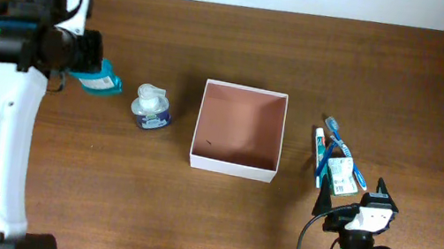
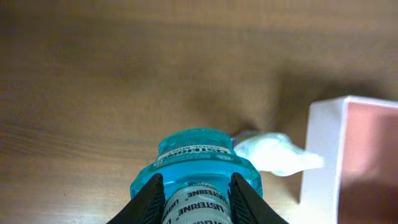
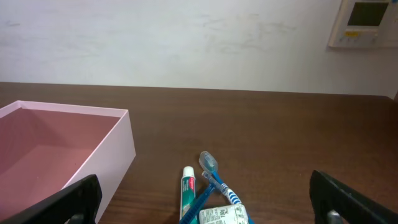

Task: Pack container
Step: 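Lift the mouthwash bottle and carry it right over the pink box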

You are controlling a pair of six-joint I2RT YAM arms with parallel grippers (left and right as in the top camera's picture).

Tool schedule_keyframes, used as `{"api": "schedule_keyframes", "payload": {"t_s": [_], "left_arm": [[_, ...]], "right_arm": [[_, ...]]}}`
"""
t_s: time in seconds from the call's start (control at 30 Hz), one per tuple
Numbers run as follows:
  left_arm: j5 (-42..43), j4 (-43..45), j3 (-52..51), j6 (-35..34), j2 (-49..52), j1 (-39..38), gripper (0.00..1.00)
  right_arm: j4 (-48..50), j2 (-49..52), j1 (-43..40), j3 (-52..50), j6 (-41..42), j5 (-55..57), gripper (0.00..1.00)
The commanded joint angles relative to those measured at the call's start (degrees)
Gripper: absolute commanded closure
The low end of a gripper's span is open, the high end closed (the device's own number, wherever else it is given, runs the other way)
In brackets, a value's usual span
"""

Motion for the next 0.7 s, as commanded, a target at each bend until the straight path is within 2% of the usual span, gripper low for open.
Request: {"api": "schedule_keyframes", "payload": {"t_s": [0.0, 0.13, 0.33, 0.67], "left_arm": [[1.70, -0.74, 5.46, -1.86, -2.67, -0.83, 0.81], [5.33, -1.51, 9.09, -1.90, -2.67, -3.61, 0.82], [5.38, -1.51, 12.52, -2.29, -2.64, -10.64, 0.82], [5.16, 0.96, 13.68, -6.82, -1.90, -22.80, 0.82]], "right_arm": [[-0.46, -0.55, 0.26, -0.26, 0.20, 0.09, 0.02], [-0.46, -0.55, 0.26, -0.26, 0.20, 0.09, 0.02], [-0.46, -0.55, 0.26, -0.26, 0.20, 0.09, 0.02], [-0.46, -0.55, 0.26, -0.26, 0.20, 0.09, 0.02]]}}
